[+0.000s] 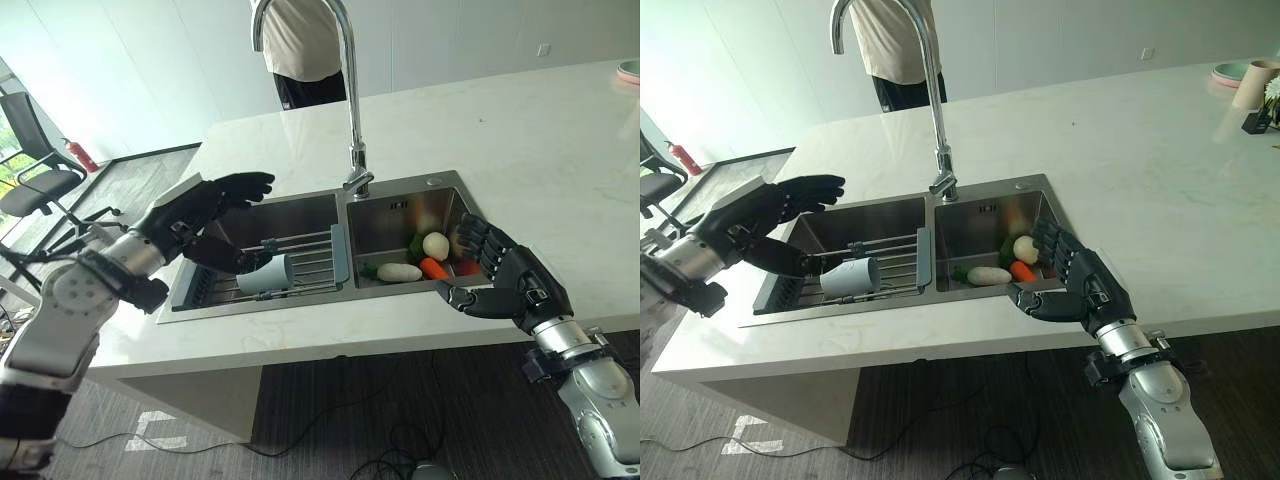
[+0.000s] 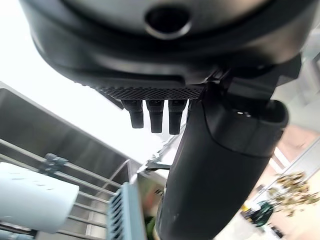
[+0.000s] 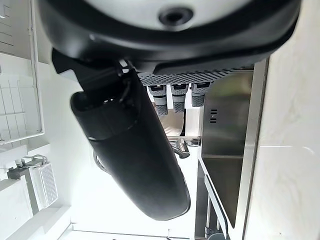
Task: Place the dishes in the dishwasher.
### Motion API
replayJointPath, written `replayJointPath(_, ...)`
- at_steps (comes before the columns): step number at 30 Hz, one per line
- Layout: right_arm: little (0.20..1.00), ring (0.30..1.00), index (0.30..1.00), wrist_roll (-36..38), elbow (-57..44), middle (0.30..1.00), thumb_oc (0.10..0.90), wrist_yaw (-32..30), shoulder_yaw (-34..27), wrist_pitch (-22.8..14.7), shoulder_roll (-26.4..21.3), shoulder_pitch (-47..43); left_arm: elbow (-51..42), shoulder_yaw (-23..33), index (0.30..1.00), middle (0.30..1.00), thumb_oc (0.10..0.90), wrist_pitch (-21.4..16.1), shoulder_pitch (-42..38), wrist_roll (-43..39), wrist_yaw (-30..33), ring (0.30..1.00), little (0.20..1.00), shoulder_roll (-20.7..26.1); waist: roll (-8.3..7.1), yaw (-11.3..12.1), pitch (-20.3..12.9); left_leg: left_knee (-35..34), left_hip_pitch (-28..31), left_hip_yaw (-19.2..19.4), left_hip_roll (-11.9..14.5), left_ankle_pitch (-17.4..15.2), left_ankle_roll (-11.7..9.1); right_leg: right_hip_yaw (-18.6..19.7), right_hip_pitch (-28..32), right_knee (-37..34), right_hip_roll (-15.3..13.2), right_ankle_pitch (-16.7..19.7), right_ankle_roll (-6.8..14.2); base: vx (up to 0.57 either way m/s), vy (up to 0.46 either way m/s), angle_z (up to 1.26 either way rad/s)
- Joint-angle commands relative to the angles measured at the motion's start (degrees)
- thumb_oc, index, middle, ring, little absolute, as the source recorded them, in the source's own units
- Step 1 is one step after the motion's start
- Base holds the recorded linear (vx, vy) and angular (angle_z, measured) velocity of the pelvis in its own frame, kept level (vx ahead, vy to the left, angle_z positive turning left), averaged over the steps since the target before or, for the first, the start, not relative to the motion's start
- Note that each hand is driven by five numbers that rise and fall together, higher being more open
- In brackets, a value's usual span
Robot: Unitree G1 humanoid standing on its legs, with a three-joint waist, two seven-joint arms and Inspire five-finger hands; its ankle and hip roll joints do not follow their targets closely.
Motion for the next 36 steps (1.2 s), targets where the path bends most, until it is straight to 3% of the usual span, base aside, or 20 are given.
replayJointPath(1, 0.9, 0.9, 0.9, 3.7, -5.22, 0.9, 0.8, -0.28, -2.03, -5.13, -0.38, -7.15, 1.77, 4.76, 0.9, 0.9, 0.8, 0.32, -8.7, -1.01, -0.7, 0.9, 0.9, 4.24, -0.59, -1.2, -1.93, 6.52, 0.11, 0.96, 2.2, -9.23, -1.89, 1.18, 6.21, -9.31, -0.45, 3.55, 4.46, 0.0, 0.069, -0.15)
replayJointPath(3, 0.9, 0.9, 0.9, 3.07, -5.25, 0.9, 0.8, 0.3, -2.23, -5.15, -0.32, -6.5, 5.63, 2.78, 0.9, 0.9, 0.8, 2.69, -10.72, -1.42, -2.78, 0.9, 0.9, 5.83, -0.05, -1.65, -1.84, 6.52, 0.23, 1.37, 2.1, -9.34, -1.83, 1.48, 6.2, -9.31, -0.46, 3.57, 4.68, 0.0, 0.072, -0.19)
replayJointPath(10, 0.9, 0.9, 0.9, 4.16, -5.33, 0.9, 0.8, 0.03, -3.19, -5.03, -2.73, -7.19, 10.74, -1.5, 0.9, 0.9, 0.8, 4.14, -11.95, 4.31, -6.19, 0.9, 0.9, 6.8, -0.01, -1.88, -1.31, 6.52, 1.02, 1.7, 1.91, -10.04, -1.7, 1.64, 6.94, -9.31, -0.52, 3.17, 5.08, 0.0, 0.047, 0.0)
replayJointPath(20, 0.9, 0.9, 0.9, 4.06, -4.13, 0.9, 0.8, 0.48, -3.2, -6.44, -3.83, -7.29, 16.41, -5.3, 0.9, 0.9, 0.8, 4.09, -15.66, 8.0, -10.0, 0.9, 0.9, 6.71, -0.34, -2.42, -1.39, 6.52, 1.54, 2.38, 1.91, -10.45, -1.47, 1.8, 7.27, -9.31, -0.45, 3.0, 5.27, 0.0, 0.018, -0.07)
replayJointPath(36, 0.9, 0.9, 0.9, 4.59, -3.41, 0.9, 0.8, 0.19, -3.01, -7.47, -5.42, -7.3, 25.78, -11.33, 0.9, 0.9, 0.8, -3.42, -23.53, 18.54, -6.11, 0.9, 0.9, 9.69, -0.4, -3.42, -1.81, 6.52, 1.84, 3.62, 2.14, -10.73, -1.28, 2.29, 7.14, -9.31, 0.11, 2.98, 5.46, -0.01, -0.001, -0.02)
